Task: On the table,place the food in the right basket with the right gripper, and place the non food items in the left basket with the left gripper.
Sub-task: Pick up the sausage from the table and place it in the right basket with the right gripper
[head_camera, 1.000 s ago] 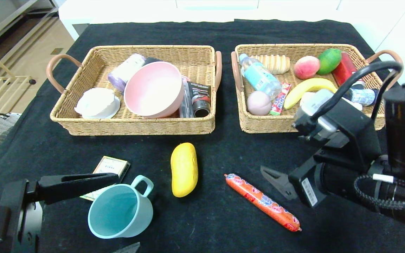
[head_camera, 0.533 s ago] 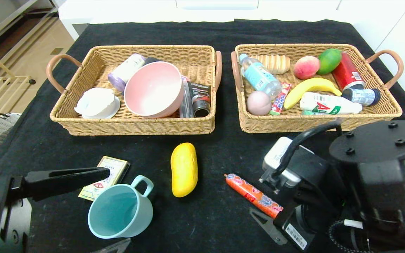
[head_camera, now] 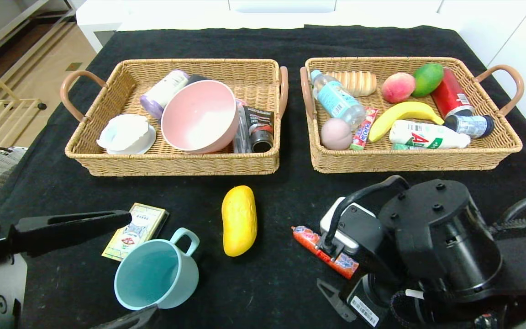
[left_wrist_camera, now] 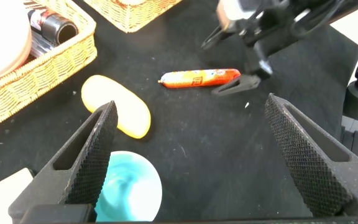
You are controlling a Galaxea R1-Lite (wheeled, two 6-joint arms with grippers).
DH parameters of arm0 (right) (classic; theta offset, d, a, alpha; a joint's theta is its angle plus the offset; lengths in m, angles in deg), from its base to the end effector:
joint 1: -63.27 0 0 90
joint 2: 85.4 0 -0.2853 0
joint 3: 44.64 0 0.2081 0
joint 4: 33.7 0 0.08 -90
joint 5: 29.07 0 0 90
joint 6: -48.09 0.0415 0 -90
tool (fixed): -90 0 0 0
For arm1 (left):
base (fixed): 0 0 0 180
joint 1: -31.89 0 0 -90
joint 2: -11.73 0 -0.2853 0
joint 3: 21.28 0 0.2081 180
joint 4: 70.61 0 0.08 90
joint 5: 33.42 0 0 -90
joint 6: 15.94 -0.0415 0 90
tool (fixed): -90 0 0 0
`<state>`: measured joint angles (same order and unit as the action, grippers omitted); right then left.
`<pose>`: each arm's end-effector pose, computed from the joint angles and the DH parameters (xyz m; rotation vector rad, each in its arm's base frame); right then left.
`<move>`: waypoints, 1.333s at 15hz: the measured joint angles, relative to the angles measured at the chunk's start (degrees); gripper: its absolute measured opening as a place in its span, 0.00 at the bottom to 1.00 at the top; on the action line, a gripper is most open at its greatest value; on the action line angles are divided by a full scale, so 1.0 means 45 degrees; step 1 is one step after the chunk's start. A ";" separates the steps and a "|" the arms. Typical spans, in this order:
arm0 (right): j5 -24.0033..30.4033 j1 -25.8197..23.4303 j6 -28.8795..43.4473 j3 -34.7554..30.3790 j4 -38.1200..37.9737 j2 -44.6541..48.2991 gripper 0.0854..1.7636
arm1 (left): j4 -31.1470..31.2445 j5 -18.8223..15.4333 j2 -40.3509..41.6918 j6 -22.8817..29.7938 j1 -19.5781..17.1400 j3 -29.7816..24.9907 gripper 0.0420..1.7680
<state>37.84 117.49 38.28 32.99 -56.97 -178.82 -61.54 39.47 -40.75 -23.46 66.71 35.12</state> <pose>0.1939 0.2412 0.1537 -0.5940 0.4958 0.5703 0.1187 -0.0974 0.2298 0.1364 0.0324 -0.9106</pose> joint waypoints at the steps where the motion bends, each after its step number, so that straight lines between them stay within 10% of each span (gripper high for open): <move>1: -0.0008 -0.0103 0.0000 -0.0005 0.0098 -0.0163 0.96 | 0.0000 -0.0005 0.0024 0.0000 0.0000 0.0003 0.97; 13: 0.0000 -0.0637 0.0070 -0.0079 0.0848 -0.1094 0.96 | -0.0019 0.0000 0.0043 -0.0111 -0.0005 -0.0030 0.97; 20: 0.0043 -0.0740 0.0076 -0.0211 0.0864 -0.1127 0.40 | -0.0038 -0.0011 0.0049 -0.0116 -0.0005 -0.0065 0.97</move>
<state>38.04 114.16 38.62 32.04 -53.08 -183.89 -61.71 39.42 -40.53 -23.98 66.69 34.82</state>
